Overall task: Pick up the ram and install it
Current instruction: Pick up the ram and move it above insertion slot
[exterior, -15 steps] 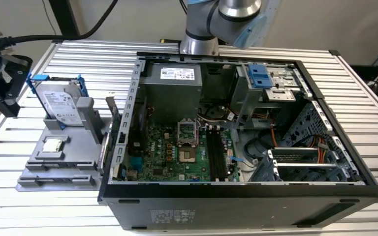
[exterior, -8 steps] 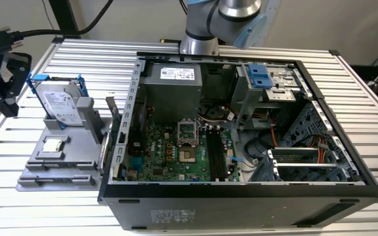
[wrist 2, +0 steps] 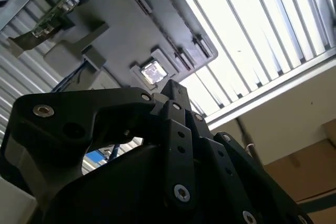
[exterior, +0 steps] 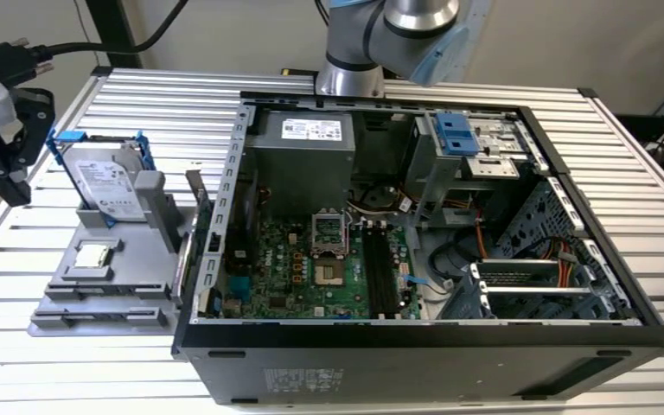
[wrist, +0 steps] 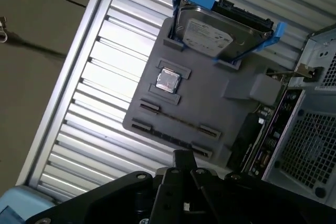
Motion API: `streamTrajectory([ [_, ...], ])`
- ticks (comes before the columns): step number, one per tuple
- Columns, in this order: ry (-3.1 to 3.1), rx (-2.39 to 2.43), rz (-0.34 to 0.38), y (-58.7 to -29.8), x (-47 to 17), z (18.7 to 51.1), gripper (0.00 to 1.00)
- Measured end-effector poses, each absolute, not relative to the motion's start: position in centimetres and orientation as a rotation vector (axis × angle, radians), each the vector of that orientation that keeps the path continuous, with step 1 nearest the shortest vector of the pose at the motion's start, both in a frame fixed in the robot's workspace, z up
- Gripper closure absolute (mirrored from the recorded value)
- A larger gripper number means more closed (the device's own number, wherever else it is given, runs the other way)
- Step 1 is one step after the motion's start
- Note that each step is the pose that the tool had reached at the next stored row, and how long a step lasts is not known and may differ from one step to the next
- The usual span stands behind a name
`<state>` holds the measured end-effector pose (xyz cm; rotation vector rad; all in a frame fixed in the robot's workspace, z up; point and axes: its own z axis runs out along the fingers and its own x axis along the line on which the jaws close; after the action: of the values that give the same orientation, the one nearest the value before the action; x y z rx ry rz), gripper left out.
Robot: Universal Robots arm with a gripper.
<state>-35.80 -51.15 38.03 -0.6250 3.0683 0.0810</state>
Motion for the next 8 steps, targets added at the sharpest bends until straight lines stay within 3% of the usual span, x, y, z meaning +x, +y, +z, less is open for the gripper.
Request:
streamTrajectory([
  [8,3.029,-0.808,0.082,-51.15,-35.80,38.03,1.00],
])
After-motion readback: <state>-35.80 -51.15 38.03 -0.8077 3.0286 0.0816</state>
